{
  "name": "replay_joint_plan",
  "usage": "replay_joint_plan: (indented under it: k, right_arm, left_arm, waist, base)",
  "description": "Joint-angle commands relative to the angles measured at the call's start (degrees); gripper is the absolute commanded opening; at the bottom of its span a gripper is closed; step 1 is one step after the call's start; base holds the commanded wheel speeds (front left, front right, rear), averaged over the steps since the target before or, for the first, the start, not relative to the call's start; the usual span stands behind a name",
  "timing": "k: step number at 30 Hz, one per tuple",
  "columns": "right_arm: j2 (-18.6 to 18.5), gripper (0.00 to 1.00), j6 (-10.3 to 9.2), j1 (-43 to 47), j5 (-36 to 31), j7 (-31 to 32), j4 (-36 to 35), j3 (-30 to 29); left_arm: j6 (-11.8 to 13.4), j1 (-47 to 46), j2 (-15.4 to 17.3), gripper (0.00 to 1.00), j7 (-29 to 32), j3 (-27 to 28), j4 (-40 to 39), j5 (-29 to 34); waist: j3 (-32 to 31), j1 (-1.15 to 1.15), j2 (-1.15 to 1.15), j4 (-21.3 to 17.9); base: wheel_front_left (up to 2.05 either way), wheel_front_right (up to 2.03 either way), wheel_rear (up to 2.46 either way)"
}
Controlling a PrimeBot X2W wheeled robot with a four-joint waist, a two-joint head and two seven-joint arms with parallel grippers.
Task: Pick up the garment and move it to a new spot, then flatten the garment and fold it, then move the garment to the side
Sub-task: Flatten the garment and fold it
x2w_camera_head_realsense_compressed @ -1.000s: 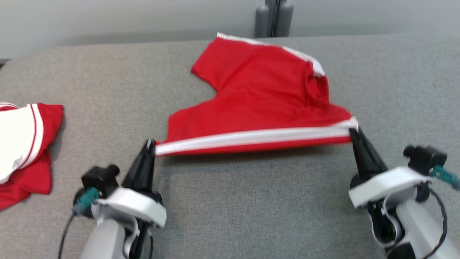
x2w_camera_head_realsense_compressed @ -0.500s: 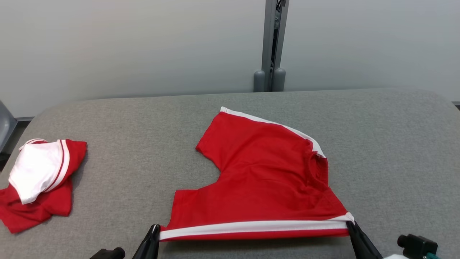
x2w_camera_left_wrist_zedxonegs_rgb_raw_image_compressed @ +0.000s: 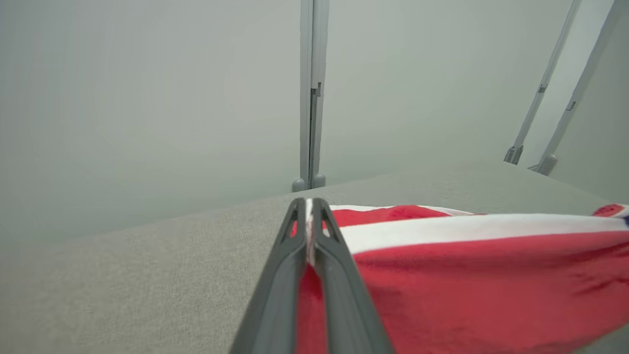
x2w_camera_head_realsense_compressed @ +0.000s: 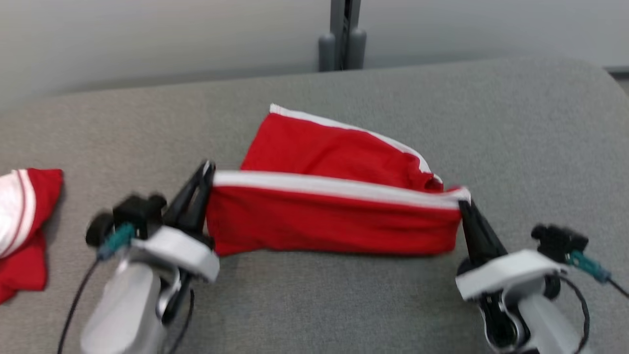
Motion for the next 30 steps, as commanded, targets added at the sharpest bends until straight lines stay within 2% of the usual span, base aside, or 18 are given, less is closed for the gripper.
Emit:
replay_joint_plan:
  k: [1, 10, 14, 18, 25, 26, 27, 28, 29, 30]
  right_arm:
    - [-0.2, 0.00, -0.08, -2.1, -0.3, -0.3, 0.5, -0.3]
    - [1.6, 0.00, -0.06, -15.4, 0.1, -0.3, 4.8, -3.6]
    - [1.6, 0.00, -0.07, -18.5, 3.4, -0.3, 3.9, -1.4]
    - [1.5, 0.00, -0.07, -20.6, 5.8, -0.3, 2.9, 0.2]
    - [1.5, 0.00, -0.07, -22.1, 6.4, -0.3, 2.2, 1.7]
    - [1.5, 0.07, -0.07, -22.1, 6.4, -0.2, 2.1, 1.9]
    - [1.5, 0.59, -0.06, -21.9, 8.0, -0.2, 1.7, 2.1]
    - [1.6, 1.00, -0.05, -21.8, 8.1, -0.2, 1.3, 3.2]
    - [1.8, 1.00, -0.05, -21.6, 8.7, -0.2, 1.0, 3.9]
    - [1.8, 1.00, -0.05, -21.2, 9.1, -0.2, 0.9, 4.0]
  left_arm:
    - [0.1, -2.9, 0.8, 0.00, -0.1, -0.4, 1.0, 0.5]
    - [0.1, -24.9, 2.3, 0.00, 0.0, -7.3, 14.4, -0.4]
    - [0.1, -32.4, 3.5, 0.00, 0.0, -8.5, 19.6, -0.2]
    - [0.1, -37.9, 4.4, 0.00, 0.0, -9.8, 24.2, 0.5]
    - [0.4, -42.6, 3.4, 0.00, 0.0, -10.3, 29.0, 1.9]
    - [0.5, -42.8, 3.2, 0.00, 0.0, -10.2, 29.6, 2.0]
    - [0.7, -42.9, 3.0, 0.00, 0.0, -10.2, 29.8, 2.2]
    - [1.0, -42.8, 3.0, 0.21, 0.0, -9.8, 29.5, 2.3]
    - [1.3, -42.2, 3.0, 0.65, 0.0, -9.5, 28.8, 2.3]
    - [1.7, -41.3, 2.8, 1.00, 0.0, -9.1, 28.3, 2.3]
  waist:
    - [5.5, 0.00, 0.00, -2.9]
    - [16.9, 0.00, 0.00, -6.1]
    - [20.4, 0.00, 0.00, -7.8]
    - [22.6, 0.00, 0.00, -9.1]
    - [24.0, 0.00, 0.00, -10.2]
    - [24.0, 0.00, 0.00, -10.3]
    - [23.9, 0.00, 0.00, -10.4]
    - [23.7, 0.00, 0.00, -10.4]
    - [23.5, 0.00, 0.00, -10.5]
    - [23.1, 0.00, 0.00, -10.4]
  base:
    - [0.00, 0.00, 0.00]
    - [0.00, 0.00, 0.00]
    - [0.00, 0.00, 0.00]
    - [0.00, 0.00, 0.00]
    - [0.00, 0.00, 0.00]
    - [0.00, 0.00, 0.00]
    - [0.00, 0.00, 0.00]
    - [0.00, 0.00, 0.00]
    - [0.00, 0.00, 0.00]
    - [0.00, 0.00, 0.00]
